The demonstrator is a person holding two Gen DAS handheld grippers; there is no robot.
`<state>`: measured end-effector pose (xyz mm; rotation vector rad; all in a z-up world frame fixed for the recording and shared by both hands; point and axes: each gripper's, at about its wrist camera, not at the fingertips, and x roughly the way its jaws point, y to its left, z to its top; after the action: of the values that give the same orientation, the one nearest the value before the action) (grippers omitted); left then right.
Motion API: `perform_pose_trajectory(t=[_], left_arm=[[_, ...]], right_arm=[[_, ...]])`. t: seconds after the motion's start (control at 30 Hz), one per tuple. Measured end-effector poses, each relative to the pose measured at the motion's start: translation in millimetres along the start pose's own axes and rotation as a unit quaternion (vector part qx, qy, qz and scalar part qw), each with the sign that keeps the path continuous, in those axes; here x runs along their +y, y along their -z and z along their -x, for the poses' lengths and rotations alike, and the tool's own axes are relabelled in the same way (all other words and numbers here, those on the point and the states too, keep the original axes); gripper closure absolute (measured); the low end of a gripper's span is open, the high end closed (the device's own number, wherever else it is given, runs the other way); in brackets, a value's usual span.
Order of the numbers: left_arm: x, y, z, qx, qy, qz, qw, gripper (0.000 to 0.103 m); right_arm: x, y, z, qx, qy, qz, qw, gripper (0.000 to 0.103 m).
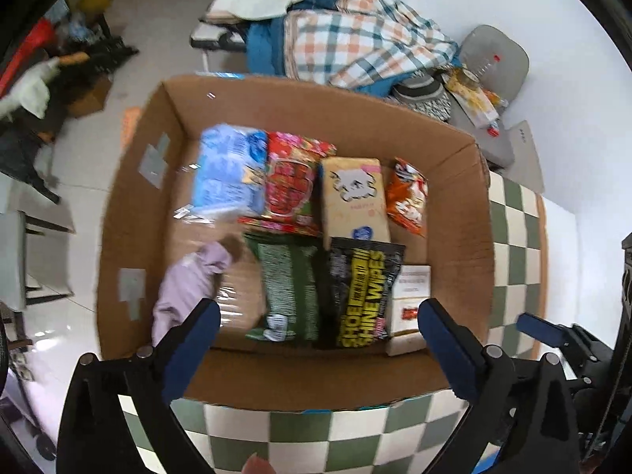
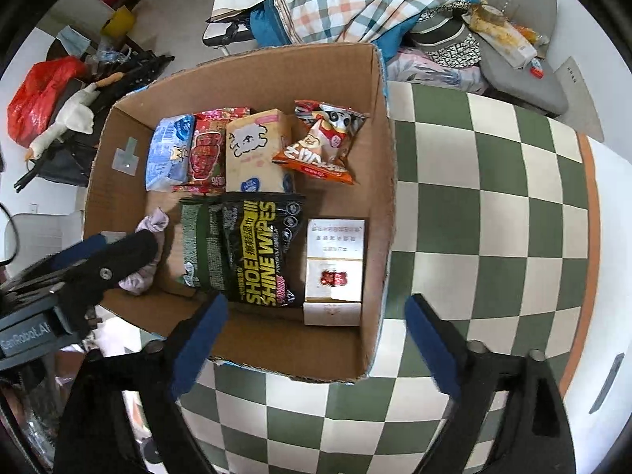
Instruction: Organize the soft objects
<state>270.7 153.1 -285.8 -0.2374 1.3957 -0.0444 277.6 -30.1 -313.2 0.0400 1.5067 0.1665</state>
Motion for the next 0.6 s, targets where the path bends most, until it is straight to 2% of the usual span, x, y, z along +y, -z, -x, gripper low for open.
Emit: perform_pose_trajectory(t=[0.13,0.2,0.4,0.5,0.53,0.6], left_arm=[[-0.2,11.2,11.2,-0.032,-0.045,-0.016,0.9984,0.001],[0.4,16.2,13.7,-0.039,-0.056,-0.019,0.9975,0.001],[0.2,25.5,22.4,-0.059,-0.076,-0.023,0.9951,0.001],[1.0,29.2,27.0,-0.065,-0.077,-0.022,0.9946,0.001],[0.6,30.3,28.3,-0.085,-0.072,-0.020,0.9936,0.001],[0.4,34.0,33.6,-0.089,-0.071,-0.019,0.9933,0.001]], right_arm=[[0.5,8.3,2.3,-0.010,0.026,0.002,1.000,0.003],[0.2,13.2,4.7,-0.017,0.031,0.000,0.999,0.003],[-1.4,21.9,14.9,-0.042,0.046,-0.008,0.998,0.000],[-4.2,24.8,16.5,-0.045,0.046,-0.016,0.998,0.000],[-4.7,25.9,17.2,-0.046,0.045,-0.017,0.998,0.000],[-5.7,28.5,20.1,-0.048,0.046,-0.018,0.998,0.000]])
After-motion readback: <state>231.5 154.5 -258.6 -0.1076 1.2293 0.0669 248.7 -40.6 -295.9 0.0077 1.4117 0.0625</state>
